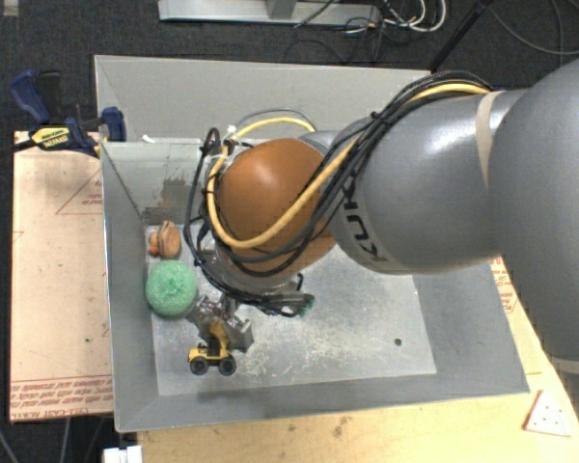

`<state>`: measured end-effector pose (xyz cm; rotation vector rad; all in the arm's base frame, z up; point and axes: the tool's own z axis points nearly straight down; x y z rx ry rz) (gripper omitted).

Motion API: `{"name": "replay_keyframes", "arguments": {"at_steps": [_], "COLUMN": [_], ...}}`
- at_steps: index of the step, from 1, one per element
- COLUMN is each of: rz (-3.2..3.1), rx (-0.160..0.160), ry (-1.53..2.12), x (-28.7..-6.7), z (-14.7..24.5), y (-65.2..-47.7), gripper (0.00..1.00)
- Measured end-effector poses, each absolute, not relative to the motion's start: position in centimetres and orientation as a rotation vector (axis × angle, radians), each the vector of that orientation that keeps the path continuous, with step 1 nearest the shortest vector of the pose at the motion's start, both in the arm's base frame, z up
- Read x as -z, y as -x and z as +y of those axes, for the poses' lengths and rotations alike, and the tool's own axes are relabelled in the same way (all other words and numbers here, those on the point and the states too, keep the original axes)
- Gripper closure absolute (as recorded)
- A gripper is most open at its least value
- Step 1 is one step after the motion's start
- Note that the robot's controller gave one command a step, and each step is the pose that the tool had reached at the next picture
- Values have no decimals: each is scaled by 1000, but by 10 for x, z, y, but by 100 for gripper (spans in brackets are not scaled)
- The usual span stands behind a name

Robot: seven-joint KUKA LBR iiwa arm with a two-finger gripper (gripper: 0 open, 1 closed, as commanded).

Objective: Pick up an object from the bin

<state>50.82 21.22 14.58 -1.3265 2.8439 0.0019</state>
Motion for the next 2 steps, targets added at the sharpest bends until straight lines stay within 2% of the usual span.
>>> {"name": "replay_keyframes", "arguments": {"at_steps": [2], "rz": [2845], "rx": [-2], "ry": [1325], "x": [-163], "z": [212], "y": [-508], "gripper": [100]}}
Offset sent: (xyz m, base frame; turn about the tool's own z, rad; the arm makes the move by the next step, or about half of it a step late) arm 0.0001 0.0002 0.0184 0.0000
